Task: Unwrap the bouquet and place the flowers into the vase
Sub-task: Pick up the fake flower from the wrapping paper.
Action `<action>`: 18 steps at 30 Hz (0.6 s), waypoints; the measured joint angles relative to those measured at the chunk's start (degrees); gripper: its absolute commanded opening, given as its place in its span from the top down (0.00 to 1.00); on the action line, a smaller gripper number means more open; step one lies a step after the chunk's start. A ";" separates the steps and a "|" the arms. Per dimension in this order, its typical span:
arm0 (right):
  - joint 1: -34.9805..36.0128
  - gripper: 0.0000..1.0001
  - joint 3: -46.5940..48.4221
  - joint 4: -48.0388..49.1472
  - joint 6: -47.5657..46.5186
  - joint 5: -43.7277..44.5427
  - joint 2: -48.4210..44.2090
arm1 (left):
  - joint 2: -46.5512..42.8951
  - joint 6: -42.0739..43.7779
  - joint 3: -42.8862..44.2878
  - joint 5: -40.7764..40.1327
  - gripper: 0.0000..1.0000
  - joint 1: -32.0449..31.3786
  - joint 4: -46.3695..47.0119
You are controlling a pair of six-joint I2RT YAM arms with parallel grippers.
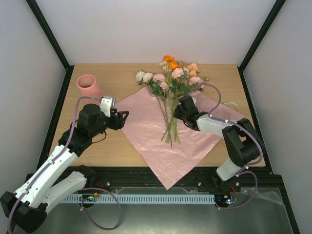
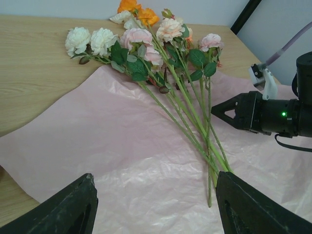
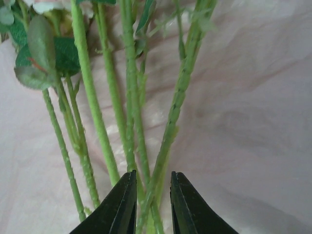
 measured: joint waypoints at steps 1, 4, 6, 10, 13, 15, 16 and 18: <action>-0.02 0.80 0.00 0.26 0.55 0.98 0.00 | -0.13 0.20 0.00 -0.04 0.00 0.00 -0.11; -0.09 0.80 0.00 0.98 1.77 2.82 0.00 | -0.94 0.81 -0.11 -0.28 0.01 0.00 -0.22; -0.15 0.80 0.00 1.73 2.62 3.69 0.20 | -1.57 0.98 -0.31 -0.63 0.00 0.00 -0.33; -0.74 0.80 0.13 3.43 4.72 4.13 2.29 | -1.86 1.31 -0.31 -1.09 0.01 0.00 -0.52; -1.18 0.82 0.09 4.83 6.27 3.65 4.24 | -1.86 1.40 -0.31 -1.16 0.00 0.00 -0.59; -1.27 0.85 0.07 6.03 7.02 3.37 4.72 | -1.86 1.53 -0.33 -1.18 0.00 0.00 -0.59; -1.31 0.86 0.07 6.54 7.28 3.34 4.81 | -1.86 1.60 -0.33 -1.18 0.00 0.00 -0.59; -1.38 0.90 0.04 7.34 7.56 3.41 4.85 | -1.86 1.73 -0.33 -1.18 0.00 0.00 -0.59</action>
